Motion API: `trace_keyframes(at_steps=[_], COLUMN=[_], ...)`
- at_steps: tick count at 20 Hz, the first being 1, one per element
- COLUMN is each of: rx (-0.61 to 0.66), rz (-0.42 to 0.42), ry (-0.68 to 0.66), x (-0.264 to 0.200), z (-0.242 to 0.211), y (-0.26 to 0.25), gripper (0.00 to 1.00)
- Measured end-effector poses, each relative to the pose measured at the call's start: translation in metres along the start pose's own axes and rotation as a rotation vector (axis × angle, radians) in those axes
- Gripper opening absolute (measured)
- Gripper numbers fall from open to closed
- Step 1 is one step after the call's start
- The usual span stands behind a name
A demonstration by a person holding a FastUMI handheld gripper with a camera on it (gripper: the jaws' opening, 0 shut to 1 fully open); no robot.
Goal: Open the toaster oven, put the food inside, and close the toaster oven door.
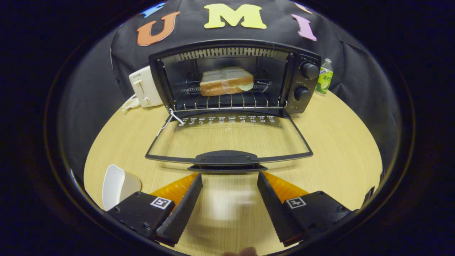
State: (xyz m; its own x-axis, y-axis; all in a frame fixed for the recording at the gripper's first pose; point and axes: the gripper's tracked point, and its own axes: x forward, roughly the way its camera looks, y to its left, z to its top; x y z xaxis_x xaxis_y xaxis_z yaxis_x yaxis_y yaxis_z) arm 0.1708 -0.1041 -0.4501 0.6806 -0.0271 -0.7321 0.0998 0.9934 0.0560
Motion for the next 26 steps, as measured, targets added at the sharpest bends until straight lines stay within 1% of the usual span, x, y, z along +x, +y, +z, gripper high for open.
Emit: trace_keyframes(at_steps=[2, 5, 9, 11, 13, 16, 20, 22, 26], rx=[0.011, 0.007, 0.01, 0.02, 0.024, 0.023, 0.017, 0.004, 0.004], rz=[-0.007, -0.013, -0.014, -0.005, 0.01, 0.006, 0.02, 0.025, 0.032], ry=[0.008, -0.012, -0.069, -0.117, -0.167, -0.252, -0.348, -0.397, -0.501], x=[0.003, -0.003, -0.032, -0.047, -0.052, -0.066, -0.103, -0.128, -0.193], z=[-0.001, 0.004, 0.026, 0.053, 0.088, 0.141, 0.191, 0.209, 0.24], y=[0.0, 0.001, 0.001, 0.004, 0.007, 0.004, 0.005, 0.005, 0.001], gripper=[1.0, 1.0, 1.0, 1.0, 1.0, 1.0, 1.0, 1.0, 1.0])
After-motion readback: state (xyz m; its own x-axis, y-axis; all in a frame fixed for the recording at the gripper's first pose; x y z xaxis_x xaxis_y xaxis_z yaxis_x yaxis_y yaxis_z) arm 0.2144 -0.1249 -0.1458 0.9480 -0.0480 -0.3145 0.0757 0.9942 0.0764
